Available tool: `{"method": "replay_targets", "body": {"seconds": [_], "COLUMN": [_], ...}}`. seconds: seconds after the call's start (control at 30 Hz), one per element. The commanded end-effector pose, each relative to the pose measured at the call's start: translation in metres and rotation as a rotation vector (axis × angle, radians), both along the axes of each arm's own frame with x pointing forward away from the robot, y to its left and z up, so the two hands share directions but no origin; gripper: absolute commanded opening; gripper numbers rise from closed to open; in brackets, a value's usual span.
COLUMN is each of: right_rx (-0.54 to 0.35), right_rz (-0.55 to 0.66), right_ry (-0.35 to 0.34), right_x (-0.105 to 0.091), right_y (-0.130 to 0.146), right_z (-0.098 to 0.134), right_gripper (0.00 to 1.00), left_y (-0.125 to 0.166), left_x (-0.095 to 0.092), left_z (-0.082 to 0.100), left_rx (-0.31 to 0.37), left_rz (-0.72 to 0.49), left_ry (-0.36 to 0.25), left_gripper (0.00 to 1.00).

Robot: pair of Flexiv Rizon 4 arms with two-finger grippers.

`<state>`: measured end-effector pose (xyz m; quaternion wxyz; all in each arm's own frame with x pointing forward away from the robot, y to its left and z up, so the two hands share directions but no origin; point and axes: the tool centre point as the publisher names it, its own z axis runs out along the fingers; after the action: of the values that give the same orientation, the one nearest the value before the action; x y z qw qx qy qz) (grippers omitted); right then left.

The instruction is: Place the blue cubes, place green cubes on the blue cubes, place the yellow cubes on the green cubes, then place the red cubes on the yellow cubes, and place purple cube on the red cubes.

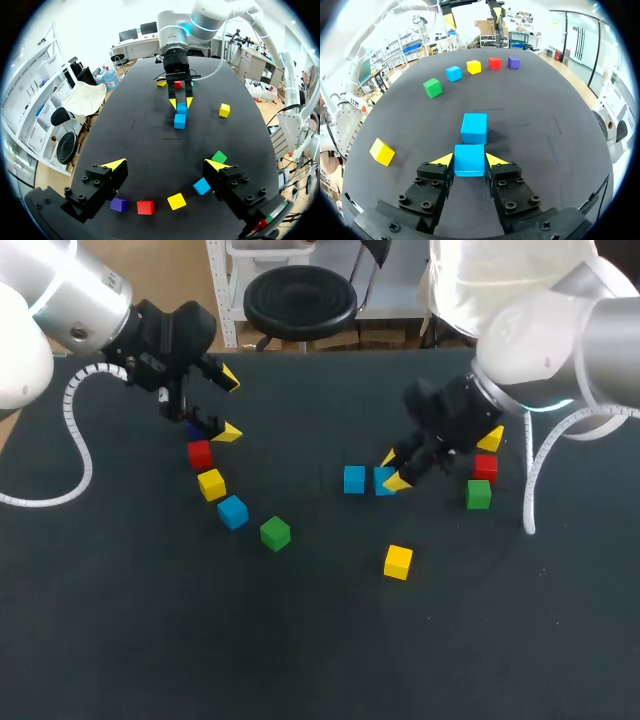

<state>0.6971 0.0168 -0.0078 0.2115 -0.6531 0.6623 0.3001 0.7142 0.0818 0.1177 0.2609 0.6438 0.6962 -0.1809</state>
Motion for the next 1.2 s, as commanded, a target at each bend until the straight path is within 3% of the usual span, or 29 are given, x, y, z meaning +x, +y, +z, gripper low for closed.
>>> {"method": "replay_targets", "body": {"seconds": [0.03,0.67,1.2], "right_rx": [0.007,-0.019,-0.014], "right_rz": [-0.008,-0.035,-0.029], "right_ry": [-0.001,0.028,0.006], "right_x": [0.001,-0.002,0.006], "right_y": [0.001,0.002,0.004], "right_z": [0.002,-0.006,0.000], "right_gripper": [0.00,0.00,0.00], "left_y": [0.000,0.000,0.000], "left_x": [0.000,0.000,0.000], "left_z": [0.000,0.000,0.000], "left_rx": [0.002,0.002,0.002], "left_rz": [-0.001,-0.001,-0.001], "left_ry": [0.001,0.001,0.001], "left_gripper": [1.00,1.00,1.00]}}
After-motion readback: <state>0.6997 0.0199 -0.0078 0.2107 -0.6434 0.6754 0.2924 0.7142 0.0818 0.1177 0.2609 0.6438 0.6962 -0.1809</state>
